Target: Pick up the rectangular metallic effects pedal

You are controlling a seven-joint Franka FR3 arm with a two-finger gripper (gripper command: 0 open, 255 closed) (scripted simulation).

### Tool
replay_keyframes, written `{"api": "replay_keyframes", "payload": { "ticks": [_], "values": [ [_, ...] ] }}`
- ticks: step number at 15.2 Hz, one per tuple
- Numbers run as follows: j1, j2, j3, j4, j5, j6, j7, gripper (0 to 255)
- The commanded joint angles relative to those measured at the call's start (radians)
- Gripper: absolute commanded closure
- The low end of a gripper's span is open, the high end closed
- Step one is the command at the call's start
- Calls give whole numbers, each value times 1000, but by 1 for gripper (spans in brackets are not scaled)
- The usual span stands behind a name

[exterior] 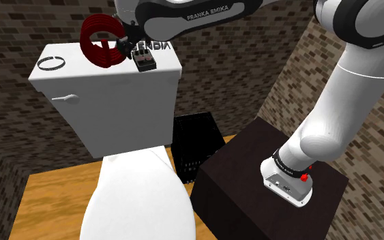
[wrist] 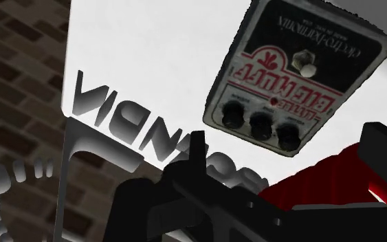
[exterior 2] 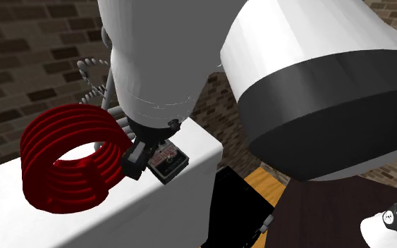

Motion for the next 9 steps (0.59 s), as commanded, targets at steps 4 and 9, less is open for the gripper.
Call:
{"api": "replay_keyframes", "payload": {
  "ticks": [4, 9],
  "values": [
    [-3, -1, -2, -21, -4, 20, 6, 255],
    [-3, -1, -2, -21, -4, 19, 6, 255]
  ]
}}
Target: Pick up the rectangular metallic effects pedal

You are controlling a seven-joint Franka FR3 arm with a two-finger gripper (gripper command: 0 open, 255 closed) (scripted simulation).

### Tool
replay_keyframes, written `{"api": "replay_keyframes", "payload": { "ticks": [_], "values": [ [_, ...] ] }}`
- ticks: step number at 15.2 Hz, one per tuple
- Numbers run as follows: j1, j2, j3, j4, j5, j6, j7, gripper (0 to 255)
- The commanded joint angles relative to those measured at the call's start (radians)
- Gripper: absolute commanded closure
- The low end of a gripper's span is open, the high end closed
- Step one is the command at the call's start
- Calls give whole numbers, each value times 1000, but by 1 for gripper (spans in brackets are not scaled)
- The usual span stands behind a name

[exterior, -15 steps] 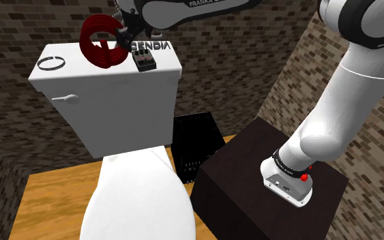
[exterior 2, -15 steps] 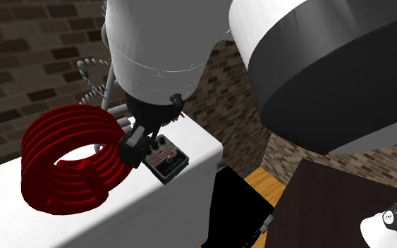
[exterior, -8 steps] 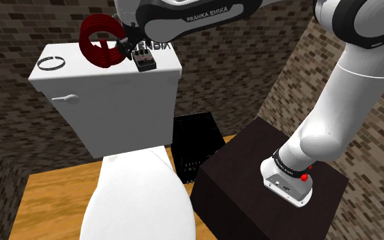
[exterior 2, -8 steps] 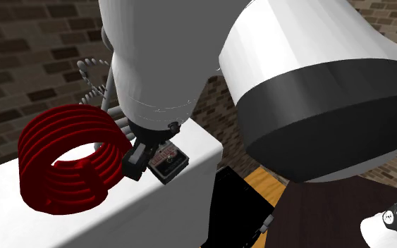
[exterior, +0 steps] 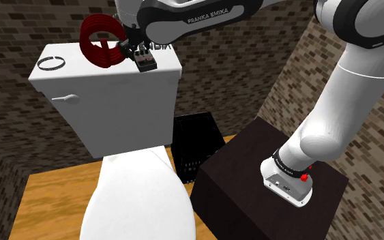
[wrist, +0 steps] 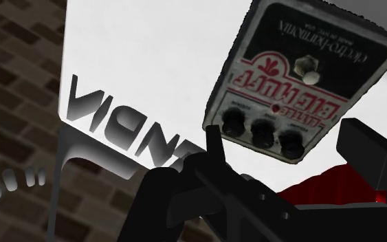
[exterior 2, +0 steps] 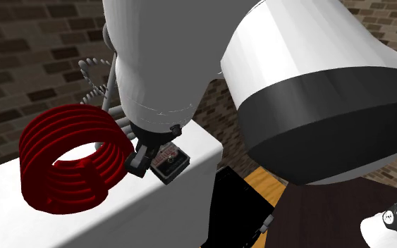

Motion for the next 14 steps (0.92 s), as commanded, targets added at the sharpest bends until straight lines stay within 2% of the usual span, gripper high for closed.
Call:
{"api": "replay_keyframes", "payload": {
  "ticks": [1, 3, 14],
  "values": [
    [0, 0, 0, 0, 0, 0, 0, 255],
    [1, 2, 0, 1, -1, 0, 1, 255],
    [7, -8, 10, 130, 34, -125, -64, 255]
  ]
}}
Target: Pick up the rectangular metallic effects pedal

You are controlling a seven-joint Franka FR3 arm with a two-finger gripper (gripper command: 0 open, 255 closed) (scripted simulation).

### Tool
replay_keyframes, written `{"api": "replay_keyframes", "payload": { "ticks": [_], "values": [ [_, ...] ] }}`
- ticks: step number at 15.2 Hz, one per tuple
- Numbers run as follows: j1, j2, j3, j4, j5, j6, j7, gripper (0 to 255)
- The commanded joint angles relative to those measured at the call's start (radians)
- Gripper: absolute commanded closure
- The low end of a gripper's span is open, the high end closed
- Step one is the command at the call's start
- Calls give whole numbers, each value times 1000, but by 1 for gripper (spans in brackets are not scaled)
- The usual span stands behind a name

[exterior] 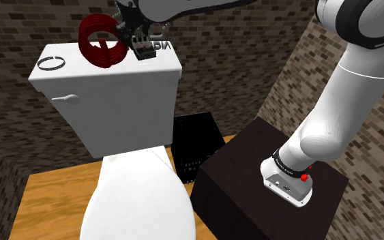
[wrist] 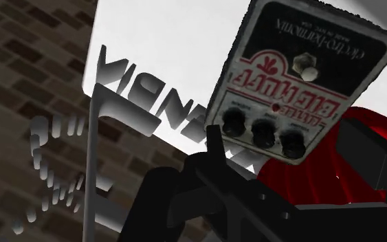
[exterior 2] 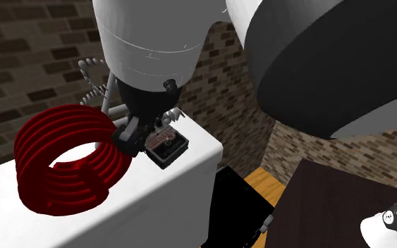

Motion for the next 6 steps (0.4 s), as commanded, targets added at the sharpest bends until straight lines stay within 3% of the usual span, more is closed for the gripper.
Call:
{"api": "replay_keyframes", "payload": {
  "ticks": [1, 6],
  "values": [
    [2, 0, 1, 30, 5, -27, -14, 255],
    [6, 4, 4, 75, 10, -66, -30, 255]
  ]
}}
